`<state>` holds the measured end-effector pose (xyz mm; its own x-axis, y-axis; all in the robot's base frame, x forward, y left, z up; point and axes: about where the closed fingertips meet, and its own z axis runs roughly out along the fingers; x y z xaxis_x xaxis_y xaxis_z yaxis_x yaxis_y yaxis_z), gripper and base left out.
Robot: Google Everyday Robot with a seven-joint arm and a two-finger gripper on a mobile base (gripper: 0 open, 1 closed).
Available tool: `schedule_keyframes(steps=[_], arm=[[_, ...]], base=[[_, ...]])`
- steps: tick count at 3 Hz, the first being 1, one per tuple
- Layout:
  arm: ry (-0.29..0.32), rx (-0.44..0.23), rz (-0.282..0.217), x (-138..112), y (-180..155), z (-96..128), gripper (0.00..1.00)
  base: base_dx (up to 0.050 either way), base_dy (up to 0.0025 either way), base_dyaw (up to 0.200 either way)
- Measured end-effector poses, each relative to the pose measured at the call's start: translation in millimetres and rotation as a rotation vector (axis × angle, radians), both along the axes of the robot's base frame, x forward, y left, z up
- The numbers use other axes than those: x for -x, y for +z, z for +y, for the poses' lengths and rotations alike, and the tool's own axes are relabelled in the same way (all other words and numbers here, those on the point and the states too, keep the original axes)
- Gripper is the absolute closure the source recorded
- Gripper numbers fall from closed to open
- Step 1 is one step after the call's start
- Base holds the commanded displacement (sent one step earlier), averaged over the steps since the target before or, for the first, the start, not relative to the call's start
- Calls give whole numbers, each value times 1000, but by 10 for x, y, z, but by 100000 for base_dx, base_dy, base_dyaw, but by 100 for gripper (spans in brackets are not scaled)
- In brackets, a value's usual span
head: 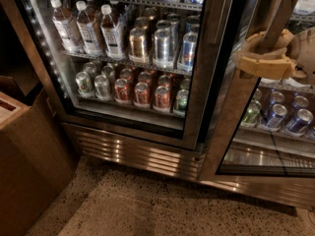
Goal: Open right fridge door
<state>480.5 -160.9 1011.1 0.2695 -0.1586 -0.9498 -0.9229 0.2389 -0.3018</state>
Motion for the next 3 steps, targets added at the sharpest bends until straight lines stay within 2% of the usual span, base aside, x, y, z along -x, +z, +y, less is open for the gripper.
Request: schedule_keyframes(steps=[3], arm=[[0,0,0,0,0,0,100]], base=[[-5003,5,-32]])
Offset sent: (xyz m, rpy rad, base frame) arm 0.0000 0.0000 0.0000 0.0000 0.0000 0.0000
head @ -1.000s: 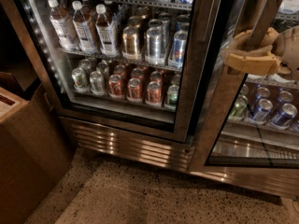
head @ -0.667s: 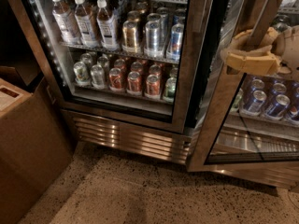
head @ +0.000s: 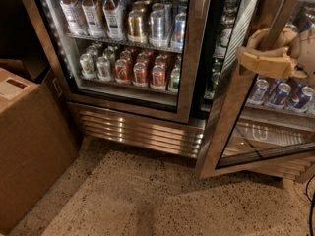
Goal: Open right fridge door
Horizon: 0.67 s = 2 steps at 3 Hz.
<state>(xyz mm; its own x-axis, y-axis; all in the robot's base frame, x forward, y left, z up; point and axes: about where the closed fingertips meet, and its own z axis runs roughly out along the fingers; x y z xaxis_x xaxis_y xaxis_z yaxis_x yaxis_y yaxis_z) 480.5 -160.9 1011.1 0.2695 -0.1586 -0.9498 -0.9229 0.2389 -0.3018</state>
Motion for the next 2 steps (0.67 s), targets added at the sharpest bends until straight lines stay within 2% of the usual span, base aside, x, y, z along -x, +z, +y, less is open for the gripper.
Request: schedule_keyframes(steps=[1,2], arm=[[0,0,0,0,0,0,100],[0,0,0,0,0,1,81]], base=[[0,0,0],[0,0,0]])
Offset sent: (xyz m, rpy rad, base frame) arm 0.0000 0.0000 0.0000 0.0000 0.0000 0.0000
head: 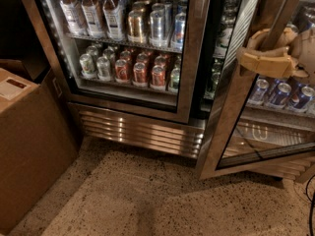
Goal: Open right fridge door
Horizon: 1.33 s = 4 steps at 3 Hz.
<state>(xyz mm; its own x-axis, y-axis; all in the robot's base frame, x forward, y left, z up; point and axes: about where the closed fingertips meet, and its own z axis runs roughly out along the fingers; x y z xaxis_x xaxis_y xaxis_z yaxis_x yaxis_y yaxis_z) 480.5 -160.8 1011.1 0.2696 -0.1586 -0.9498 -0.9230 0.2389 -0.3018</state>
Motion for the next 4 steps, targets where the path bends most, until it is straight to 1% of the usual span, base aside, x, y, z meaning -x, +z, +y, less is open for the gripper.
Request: schedule_keyframes(steps=[3,4], arm=[[0,0,0,0,0,1,11],[0,0,0,0,0,2,0]], base=[[0,0,0],[0,0,0]])
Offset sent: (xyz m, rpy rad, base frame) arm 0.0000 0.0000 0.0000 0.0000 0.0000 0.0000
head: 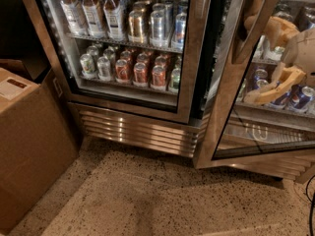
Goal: Open right fridge door
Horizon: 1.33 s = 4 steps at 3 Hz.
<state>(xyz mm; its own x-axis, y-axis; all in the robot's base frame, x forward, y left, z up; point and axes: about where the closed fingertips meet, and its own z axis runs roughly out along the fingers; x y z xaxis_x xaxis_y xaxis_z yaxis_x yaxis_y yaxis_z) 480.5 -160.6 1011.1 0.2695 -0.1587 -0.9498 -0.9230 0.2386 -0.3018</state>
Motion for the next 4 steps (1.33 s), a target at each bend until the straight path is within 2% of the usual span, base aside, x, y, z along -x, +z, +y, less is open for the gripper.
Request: schedule_keyframes(steps=[1,2,4], arm=[[-1,2,2,-3,-3,6,0],[-54,-15,0,-20,39,-159,0],[-230,-120,-24,16,196,-986,0]], base=[[0,0,0],[0,0,0],[0,0,0]])
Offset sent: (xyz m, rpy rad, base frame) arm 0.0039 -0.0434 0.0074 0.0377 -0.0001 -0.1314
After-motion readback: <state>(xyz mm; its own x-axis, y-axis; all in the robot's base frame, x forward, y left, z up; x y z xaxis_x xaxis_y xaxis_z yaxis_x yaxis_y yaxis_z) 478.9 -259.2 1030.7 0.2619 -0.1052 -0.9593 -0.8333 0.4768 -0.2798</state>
